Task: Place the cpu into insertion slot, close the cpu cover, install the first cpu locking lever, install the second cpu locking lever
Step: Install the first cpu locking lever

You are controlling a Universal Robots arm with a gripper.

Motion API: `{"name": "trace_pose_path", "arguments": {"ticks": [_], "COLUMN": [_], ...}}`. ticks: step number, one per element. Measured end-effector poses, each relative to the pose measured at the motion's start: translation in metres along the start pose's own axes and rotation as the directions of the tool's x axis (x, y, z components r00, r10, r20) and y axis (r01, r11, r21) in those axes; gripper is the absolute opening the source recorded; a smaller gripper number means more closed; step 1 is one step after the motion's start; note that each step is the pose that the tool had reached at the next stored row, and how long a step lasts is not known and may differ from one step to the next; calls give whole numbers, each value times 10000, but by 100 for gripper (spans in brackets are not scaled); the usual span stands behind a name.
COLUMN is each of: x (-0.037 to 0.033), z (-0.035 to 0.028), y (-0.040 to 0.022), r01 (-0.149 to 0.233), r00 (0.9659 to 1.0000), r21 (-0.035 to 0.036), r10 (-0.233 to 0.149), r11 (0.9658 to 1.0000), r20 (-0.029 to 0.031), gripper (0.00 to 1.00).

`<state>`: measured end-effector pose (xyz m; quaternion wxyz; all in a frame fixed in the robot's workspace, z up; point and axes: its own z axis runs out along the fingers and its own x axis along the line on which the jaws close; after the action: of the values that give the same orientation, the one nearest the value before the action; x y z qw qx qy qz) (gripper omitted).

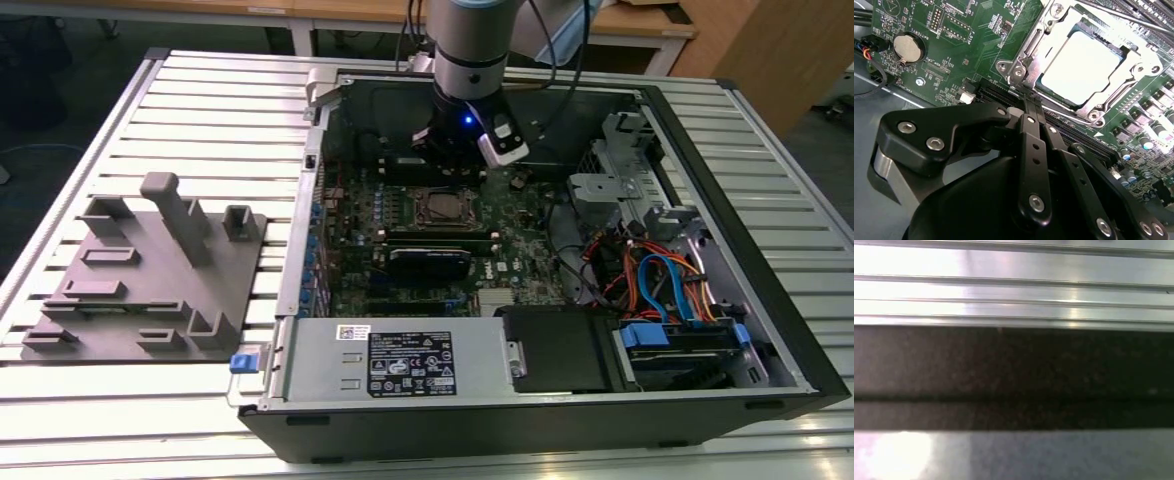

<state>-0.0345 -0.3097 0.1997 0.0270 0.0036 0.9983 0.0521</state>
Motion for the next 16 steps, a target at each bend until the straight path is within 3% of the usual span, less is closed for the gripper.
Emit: {"name": "trace_pose_path", "arguments": {"ticks": [9,16], "x": [-1,0], "z": [-12,6], "y": [1,-1], "r01": [1,6], "r00": [10000,10000], "r21": [8,112], "r10": [-1,-6], "r11": [10000,9999], "r20": [0,-1], "gripper": [10,10]}}
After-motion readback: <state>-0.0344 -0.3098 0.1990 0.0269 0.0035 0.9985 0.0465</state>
